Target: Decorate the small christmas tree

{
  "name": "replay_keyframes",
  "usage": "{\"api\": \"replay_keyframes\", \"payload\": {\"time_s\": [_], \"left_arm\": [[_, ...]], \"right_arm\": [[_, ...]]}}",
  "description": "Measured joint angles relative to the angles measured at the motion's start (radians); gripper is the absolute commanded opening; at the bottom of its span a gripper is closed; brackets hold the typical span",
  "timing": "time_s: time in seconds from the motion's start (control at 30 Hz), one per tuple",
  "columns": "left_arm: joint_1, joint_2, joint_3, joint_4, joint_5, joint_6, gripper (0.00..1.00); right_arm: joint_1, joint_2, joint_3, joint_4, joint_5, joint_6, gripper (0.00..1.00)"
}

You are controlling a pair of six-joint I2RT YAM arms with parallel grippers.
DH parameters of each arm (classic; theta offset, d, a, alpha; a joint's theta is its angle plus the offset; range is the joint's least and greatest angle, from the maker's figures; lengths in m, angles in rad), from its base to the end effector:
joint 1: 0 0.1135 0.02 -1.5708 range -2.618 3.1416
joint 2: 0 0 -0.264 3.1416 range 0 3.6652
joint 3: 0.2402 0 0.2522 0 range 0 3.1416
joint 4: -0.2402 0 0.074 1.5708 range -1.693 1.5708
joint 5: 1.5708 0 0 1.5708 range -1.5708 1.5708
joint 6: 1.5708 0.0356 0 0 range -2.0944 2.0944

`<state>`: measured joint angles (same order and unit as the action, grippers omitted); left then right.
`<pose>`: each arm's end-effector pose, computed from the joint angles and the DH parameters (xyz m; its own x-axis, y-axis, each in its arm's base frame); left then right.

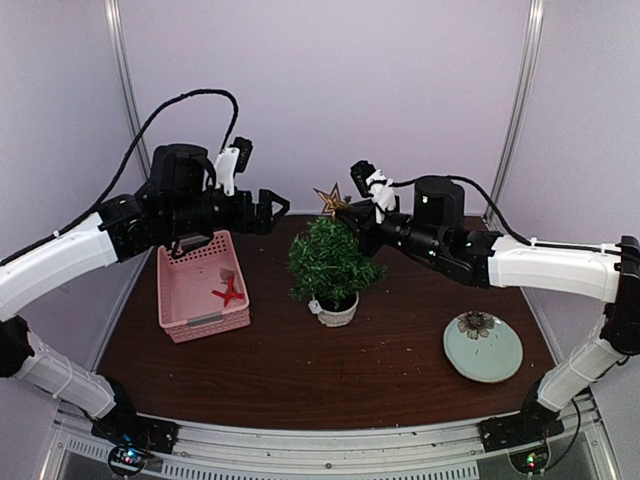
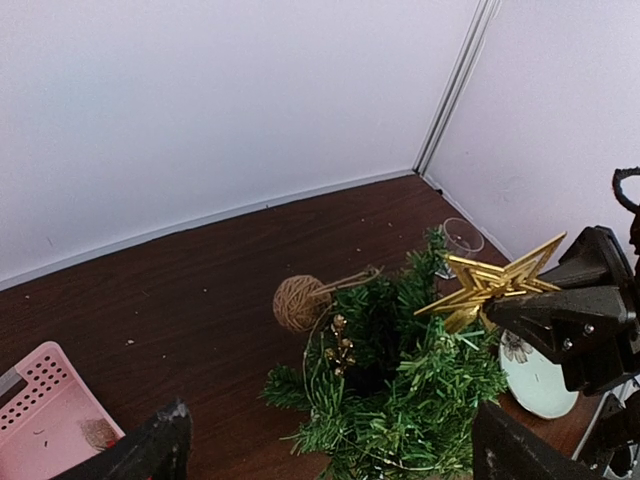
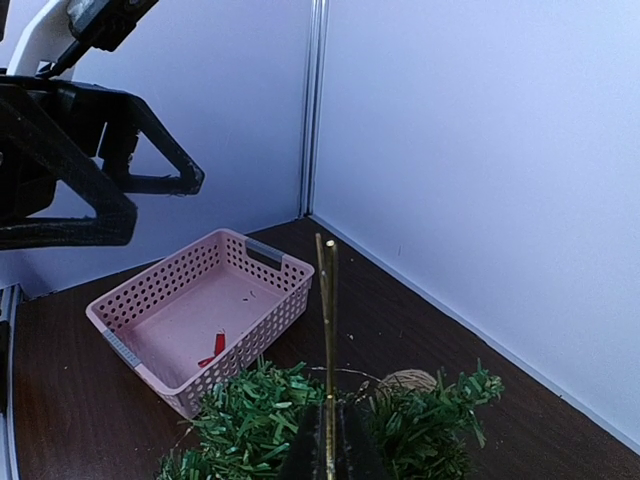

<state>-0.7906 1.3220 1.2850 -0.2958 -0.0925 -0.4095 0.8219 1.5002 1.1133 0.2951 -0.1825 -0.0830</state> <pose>0.2172 -0.2148 0.3845 -0.4681 -0.0906 -0.8790 0.5014 0.7919 -0.3486 0.2400 0.2677 0.3300 0.0077 -0.1114 -0.9937 -0.8456 0.5297 -0.0660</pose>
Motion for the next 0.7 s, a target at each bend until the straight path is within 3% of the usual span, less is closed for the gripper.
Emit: {"api": "replay_keyframes", "payload": {"time_s": [0.37, 0.57, 0.7], "left_arm": [[0.002, 0.008, 0.0, -0.018, -0.003, 0.0, 0.98], [0.019, 0.01, 0.0, -0.036, -0.016, -0.001, 0.98], [0.066, 0.007, 0.0, -0.093, -0.013, -0.022, 0.98]], "right_arm": [[0.0, 0.011, -0.007, -0.038, -0.005, -0.002, 0.27], [-0.002, 0.011, 0.017, -0.062, -0.005, 0.002, 0.54], [-0.002, -0.001, 0.026, -0.077, -0.006, 0.003, 0.64]]}}
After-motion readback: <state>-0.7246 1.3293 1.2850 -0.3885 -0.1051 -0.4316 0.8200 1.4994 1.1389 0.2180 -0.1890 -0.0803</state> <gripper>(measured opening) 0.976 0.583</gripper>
